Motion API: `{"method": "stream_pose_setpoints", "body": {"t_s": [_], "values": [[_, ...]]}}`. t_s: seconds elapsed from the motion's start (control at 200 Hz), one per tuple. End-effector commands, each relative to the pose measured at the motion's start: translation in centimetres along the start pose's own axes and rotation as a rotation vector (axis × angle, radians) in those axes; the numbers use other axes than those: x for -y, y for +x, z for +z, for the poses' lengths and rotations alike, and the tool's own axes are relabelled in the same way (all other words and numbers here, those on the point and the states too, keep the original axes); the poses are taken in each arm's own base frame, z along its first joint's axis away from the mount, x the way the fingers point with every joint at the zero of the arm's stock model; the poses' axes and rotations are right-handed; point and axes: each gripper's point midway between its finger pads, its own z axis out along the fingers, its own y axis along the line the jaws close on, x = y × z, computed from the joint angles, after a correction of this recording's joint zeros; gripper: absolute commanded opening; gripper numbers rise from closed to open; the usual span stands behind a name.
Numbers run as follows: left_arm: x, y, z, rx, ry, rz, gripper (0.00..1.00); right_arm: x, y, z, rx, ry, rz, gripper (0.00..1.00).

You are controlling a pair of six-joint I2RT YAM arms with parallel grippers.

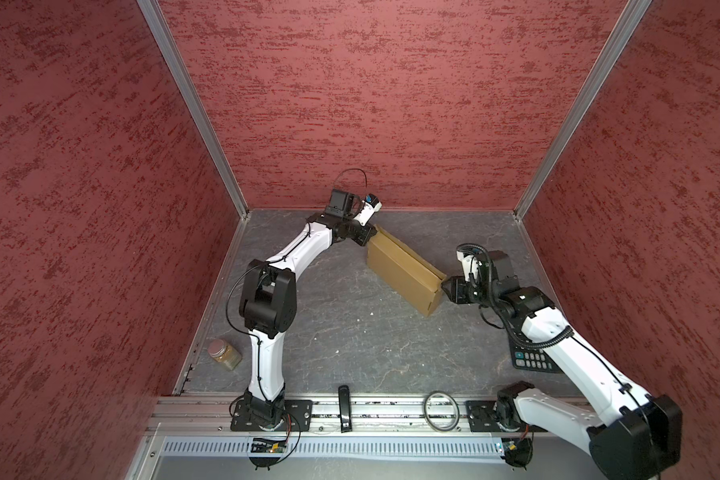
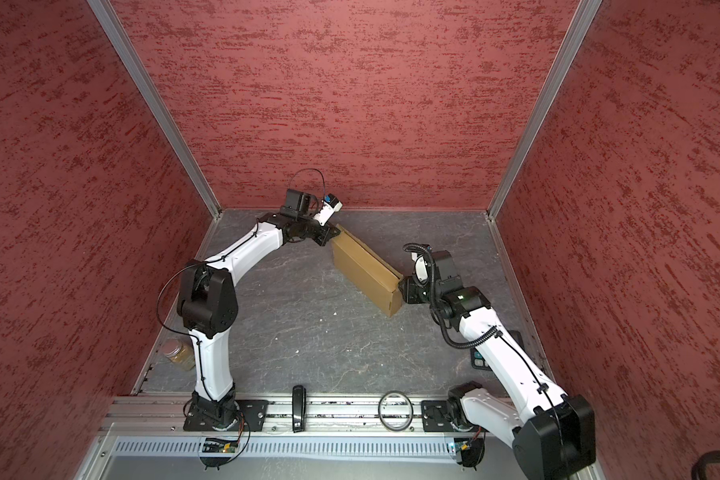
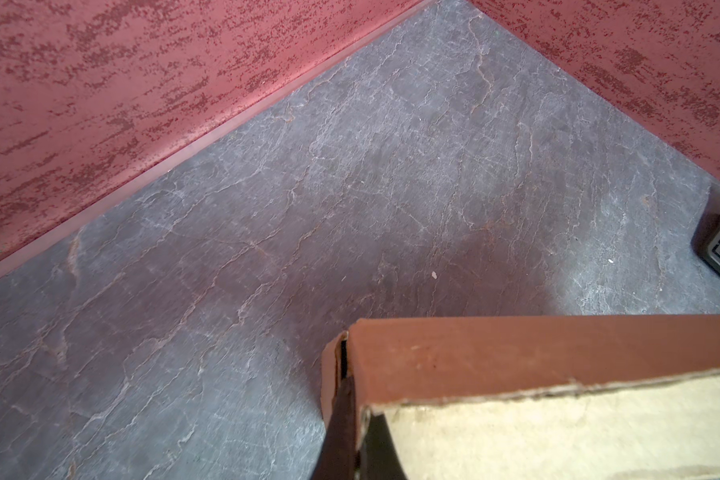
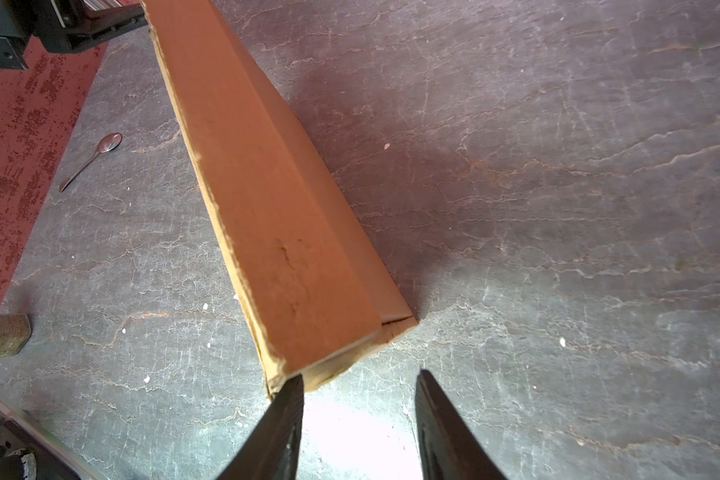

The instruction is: Fold the paper box

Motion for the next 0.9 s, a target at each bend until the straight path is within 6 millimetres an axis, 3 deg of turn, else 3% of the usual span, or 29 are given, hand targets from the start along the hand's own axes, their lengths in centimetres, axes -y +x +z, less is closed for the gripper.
{"method": "stream_pose_setpoints", "body": {"t_s": [0.0,0.421,0.897], "values": [[1.7,1.8,0.3,-0.077,0.057,-0.011,0.0,-1.5,-2.5,-0.9,0.07,-0.043,-0.028,0.45],[1.7,1.9,0.6,-0.092,0.064,-0.015,0.0,-1.6,-2.5,-0.8,0.065,-0.047,-0.04,0.47],[1.3,2.5,1.1,-0.088,0.044,-0.025,0.0,-1.2,-0.4,-0.5,0.027,-0.051,-0.022,0.48]]}}
